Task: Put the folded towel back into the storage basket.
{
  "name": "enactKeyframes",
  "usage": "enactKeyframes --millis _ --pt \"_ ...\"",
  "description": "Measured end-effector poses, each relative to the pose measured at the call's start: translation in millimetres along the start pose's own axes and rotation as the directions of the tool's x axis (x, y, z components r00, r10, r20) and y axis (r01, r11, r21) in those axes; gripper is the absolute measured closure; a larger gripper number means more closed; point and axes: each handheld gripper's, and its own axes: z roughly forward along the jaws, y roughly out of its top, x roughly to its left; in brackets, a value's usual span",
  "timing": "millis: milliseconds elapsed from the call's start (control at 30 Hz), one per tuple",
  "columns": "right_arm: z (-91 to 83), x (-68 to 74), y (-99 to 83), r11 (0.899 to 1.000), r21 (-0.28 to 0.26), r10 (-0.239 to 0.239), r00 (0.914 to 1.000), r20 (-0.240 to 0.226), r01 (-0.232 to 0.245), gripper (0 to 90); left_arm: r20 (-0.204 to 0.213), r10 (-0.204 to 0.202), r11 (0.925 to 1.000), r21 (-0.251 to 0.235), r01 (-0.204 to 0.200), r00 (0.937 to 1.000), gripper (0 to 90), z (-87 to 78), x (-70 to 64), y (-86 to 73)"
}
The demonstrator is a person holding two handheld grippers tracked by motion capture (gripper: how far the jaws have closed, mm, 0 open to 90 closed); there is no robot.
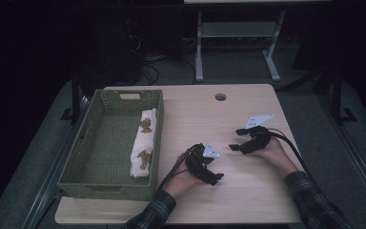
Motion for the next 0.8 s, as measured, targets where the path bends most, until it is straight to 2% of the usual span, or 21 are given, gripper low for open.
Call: enactKeyframes --millis 33,133,200,267,300,367,800 --pt "0.2 0.6 -3.0 1.0 0.005 0.0 1.0 0.006 0.0 20.4 -0.011 0.003 1.0 -0.004 -0.003 0.9999 13.1 1.1 0.2 -1.1" --pt "1.4 1.7 -8.6 0.999 0.033 -0.011 0.9996 0.027 0.011 18.9 -0.007 -0.003 1.0 -0.006 0.002 1.0 13.0 4.4 1.3 -5.6" --pt "3.4 2.5 -12.6 0.999 0.044 -0.022 0.999 0.04 0.02 18.2 -0.021 0.011 0.9999 0.003 -0.011 0.9997 12.6 7.6 1.1 -8.9" --pt "3.1 2.7 -12.7 0.999 0.045 -0.018 0.9989 0.044 0.016 17.8 -0.018 0.015 0.9999 -0.007 -0.015 0.9997 12.3 8.9 2.3 -11.5" --pt "3.2 3.0 -12.9 0.999 0.044 -0.019 0.9988 0.044 0.017 17.8 -0.011 0.006 0.9999 -0.01 -0.006 0.9999 12.3 9.0 3.4 -12.3" --pt "4.0 3.5 -14.2 0.999 0.036 -0.006 0.9995 0.031 0.005 16.5 -0.003 0.014 0.9988 -0.047 -0.014 0.9999 12.1 10.1 4.4 -16.2" --pt "4.5 3.9 -14.1 0.999 0.042 -0.009 0.9996 0.027 0.007 13.6 -0.001 0.009 0.9986 -0.052 -0.01 1.0 12.1 10.4 4.1 -16.4"
